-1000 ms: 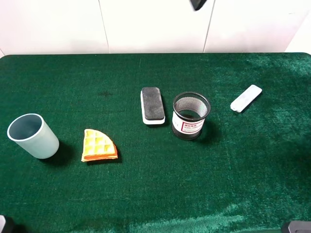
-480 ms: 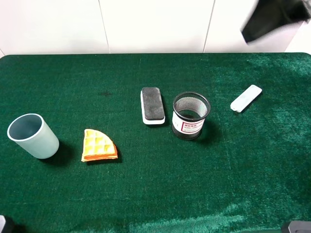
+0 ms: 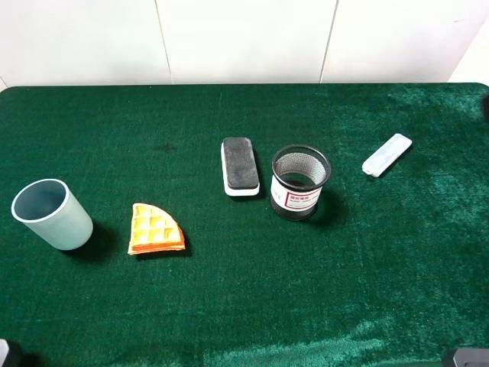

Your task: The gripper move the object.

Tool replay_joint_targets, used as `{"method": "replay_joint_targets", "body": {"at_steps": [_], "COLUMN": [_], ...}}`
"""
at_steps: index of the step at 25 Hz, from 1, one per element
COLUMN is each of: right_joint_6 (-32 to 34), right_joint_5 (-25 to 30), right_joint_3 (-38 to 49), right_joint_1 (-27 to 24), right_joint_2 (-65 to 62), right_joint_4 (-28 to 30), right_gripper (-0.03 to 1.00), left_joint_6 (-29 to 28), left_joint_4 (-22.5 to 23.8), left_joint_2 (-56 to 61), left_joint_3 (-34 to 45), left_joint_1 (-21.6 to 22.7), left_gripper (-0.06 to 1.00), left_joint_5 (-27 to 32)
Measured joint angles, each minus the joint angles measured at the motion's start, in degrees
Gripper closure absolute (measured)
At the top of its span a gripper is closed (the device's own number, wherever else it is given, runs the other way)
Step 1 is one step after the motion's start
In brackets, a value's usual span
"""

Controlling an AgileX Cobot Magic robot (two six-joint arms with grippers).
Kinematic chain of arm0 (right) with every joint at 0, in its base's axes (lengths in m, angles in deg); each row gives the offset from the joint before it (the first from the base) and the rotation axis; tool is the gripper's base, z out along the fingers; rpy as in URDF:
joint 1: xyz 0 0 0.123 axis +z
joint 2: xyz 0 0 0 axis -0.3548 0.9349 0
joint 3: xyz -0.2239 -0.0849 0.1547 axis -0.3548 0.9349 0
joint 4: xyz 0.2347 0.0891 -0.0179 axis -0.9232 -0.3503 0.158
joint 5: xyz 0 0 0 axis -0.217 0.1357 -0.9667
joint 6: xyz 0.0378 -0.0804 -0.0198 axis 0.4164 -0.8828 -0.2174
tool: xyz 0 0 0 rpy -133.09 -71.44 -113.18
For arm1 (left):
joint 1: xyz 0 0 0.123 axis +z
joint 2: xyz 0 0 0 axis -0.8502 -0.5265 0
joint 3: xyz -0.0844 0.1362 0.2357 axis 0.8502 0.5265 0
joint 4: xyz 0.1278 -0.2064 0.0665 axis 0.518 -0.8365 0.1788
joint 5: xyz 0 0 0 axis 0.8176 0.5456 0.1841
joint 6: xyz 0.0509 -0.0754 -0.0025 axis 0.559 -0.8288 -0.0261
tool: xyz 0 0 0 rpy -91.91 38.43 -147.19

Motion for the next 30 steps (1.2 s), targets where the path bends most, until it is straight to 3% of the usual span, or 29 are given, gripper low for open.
{"method": "replay_joint_targets", "body": {"at_steps": [2,5,13,20,30], "right_joint_6": [0.0,0.06,0.24,-0.79,-3.03], "right_joint_5": [-1.57,-4.01,-10.08,-10.22,-10.42], "right_joint_3": [3.66,7.53,19.43,28.12,28.51], "right_joint_1": [-7.48,-14.64,-26.58,-29.21,-29.21], "right_joint_2": [-6.24,-13.56,-35.13,-49.09,-49.46], "right_joint_4": [-0.01,-0.01,-0.01,-1.4,-2.74], "right_gripper": [0.27,0.27,0.27,0.27,0.27], "left_joint_6": [0.0,0.0,0.0,0.0,0.0], "left_joint_4": [0.0,0.0,0.0,0.0,0.01], "left_joint_2": [0.0,0.0,0.0,0.0,0.0], "left_joint_3": [0.0,0.0,0.0,0.0,0.0], "left_joint_1": [0.0,0.0,0.0,0.0,0.0], "left_gripper": [-0.01,-0.01,-0.01,-0.01,-0.01], "left_joint_5": [0.0,0.0,0.0,0.0,0.0]}}
